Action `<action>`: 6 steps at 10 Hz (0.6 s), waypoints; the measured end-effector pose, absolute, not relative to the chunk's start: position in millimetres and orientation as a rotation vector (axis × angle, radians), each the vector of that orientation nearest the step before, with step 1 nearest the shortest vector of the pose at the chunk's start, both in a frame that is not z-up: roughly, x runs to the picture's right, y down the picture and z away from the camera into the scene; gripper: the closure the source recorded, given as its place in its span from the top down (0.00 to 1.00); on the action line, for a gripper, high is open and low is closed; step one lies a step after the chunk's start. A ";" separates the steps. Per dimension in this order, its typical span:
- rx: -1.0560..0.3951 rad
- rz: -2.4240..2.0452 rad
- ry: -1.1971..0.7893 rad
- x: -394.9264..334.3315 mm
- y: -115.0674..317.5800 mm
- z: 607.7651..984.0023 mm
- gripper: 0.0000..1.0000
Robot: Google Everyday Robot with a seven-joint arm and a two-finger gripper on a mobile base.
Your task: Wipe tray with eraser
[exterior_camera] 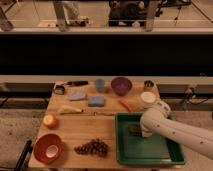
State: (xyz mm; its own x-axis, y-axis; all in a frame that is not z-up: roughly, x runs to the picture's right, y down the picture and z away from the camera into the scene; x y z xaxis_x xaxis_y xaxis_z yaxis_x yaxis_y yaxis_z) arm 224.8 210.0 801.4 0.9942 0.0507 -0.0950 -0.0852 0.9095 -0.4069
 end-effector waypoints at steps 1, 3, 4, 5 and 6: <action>-0.424 0.067 0.074 219.4 209.9 802.3 0.00; -0.427 0.068 0.066 215.5 212.1 803.0 0.00; -0.430 0.068 0.062 213.8 215.1 802.0 0.00; -0.434 0.068 0.059 212.7 220.4 798.9 0.00; -0.435 0.066 0.058 212.5 225.0 794.6 0.00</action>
